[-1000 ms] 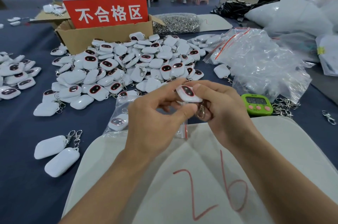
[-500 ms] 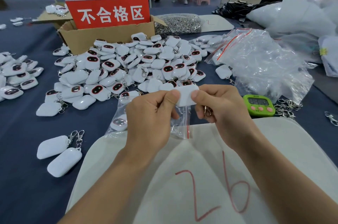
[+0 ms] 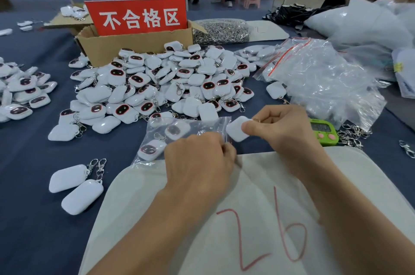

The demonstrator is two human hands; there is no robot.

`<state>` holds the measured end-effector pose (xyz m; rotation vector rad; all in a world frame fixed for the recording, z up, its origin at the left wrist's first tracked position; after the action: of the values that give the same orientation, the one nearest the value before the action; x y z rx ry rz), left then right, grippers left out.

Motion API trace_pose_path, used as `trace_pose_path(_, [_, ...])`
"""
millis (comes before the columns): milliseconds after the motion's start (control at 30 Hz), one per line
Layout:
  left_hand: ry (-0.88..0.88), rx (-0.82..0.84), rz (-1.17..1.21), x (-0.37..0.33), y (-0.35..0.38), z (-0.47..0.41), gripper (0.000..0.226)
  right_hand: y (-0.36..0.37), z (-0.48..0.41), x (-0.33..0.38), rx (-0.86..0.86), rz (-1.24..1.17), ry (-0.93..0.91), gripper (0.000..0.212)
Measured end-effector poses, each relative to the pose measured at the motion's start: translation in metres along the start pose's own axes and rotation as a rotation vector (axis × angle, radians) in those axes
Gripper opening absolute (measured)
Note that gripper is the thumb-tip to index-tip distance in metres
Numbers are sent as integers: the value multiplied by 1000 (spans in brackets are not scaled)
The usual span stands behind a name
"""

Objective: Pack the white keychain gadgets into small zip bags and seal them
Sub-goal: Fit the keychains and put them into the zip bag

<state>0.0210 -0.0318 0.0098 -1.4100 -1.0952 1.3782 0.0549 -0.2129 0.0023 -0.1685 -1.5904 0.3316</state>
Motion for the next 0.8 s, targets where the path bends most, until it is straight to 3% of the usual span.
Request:
trace_pose_path(133, [58,-117,175,-1,-9,6,37,12,3,5,71,-67,-55,12])
trace_pose_path(233, [226,-279,300,-4,-18,13,27,24,3,5,-44,-90,-83,8])
trace_pose_path(333, [318,-267,390,-3,-17,12,24,32,1,12,-101,45,-145,40])
trace_pose_path(433, [373,-291,432,-2,-21,12,27,47,-3,14,129,114,-113,44])
trace_pose_path(500, [379,-340,418,-1,-25,14,29,47,-2,15,198,18,-135,41])
trace_pose_path(567, [355,-361,419,3,-27,14,30,30,-1,17,58,-163,-177,27])
trace_pose_path(633, [387,-334,416,3,-25,13,32,9,-2,11,-105,-235,-197,34])
trace_pose_path(700, [489,-248,374,-5,-20,14,35,1,-11,0,-153,-81,-141,43])
trace_pose_path(800, [630,-182,351,-18,-14,22,42,12,-29,-12,-43,296,6,52])
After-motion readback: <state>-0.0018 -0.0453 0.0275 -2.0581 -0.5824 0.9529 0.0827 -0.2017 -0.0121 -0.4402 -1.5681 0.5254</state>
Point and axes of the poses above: each hand's wrist, its own z-axis away from the middle knuckle, its own y-axis out of the palm, x = y × z, the point moved 6 cm from there along -z, towards the middle knuckle, and after that the axes turned 15 degrees about x, right-handed, at the moved point
